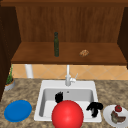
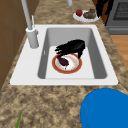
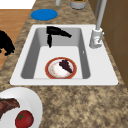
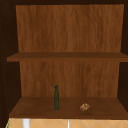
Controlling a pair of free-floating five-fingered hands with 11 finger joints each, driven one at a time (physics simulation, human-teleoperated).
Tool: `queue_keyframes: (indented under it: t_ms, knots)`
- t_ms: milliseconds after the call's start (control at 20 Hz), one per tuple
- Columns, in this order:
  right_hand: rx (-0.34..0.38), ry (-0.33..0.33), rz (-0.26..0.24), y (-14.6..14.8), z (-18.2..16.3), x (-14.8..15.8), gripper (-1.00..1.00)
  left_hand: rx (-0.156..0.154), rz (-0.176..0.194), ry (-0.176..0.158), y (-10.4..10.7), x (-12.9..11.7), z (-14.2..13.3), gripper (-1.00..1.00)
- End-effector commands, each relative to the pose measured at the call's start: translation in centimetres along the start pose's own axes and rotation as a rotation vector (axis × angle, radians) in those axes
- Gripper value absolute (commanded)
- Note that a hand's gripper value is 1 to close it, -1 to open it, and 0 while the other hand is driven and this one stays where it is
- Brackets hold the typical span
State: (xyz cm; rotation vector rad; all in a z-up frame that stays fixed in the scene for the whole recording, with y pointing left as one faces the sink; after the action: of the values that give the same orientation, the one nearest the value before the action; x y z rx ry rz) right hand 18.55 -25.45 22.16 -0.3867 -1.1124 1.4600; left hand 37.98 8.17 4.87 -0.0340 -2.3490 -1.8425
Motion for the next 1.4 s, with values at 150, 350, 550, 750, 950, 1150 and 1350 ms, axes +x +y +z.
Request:
queue_keyframes:
  t_ms: [150,350,550,750,950,1150,1350]
  knots:
    - [0.0,0.0,0.0,0.0,0.0,0.0,0.0,-0.021,-0.001,-0.002,2.6,0.5,3.7,-1.0]
    - [0.0,0.0,0.0,0.0,0.0,0.0,0.0,-0.023,-0.002,0.003,3.5,1.5,5.6,-1.0]
    - [0.0,0.0,0.0,0.0,0.0,0.0,0.0,-0.007,0.0,0.001,4.6,2.7,7.6,-1.0]
    - [0.0,0.0,0.0,0.0,0.0,0.0,0.0,-0.015,0.001,0.002,4.9,3.6,9.4,-1.0]
    - [0.0,0.0,0.0,0.0,0.0,0.0,0.0,-0.005,-0.013,0.02,5.1,4.5,11.2,-1.0]
    - [0.0,0.0,0.0,0.0,0.0,0.0,0.0,-0.003,-0.08,-0.017,5.1,6.2,11.2,-1.0]
    - [0.0,0.0,0.0,0.0,0.0,0.0,0.0,0.01,-0.124,-0.019,5.0,7.5,11.5,-1.0]
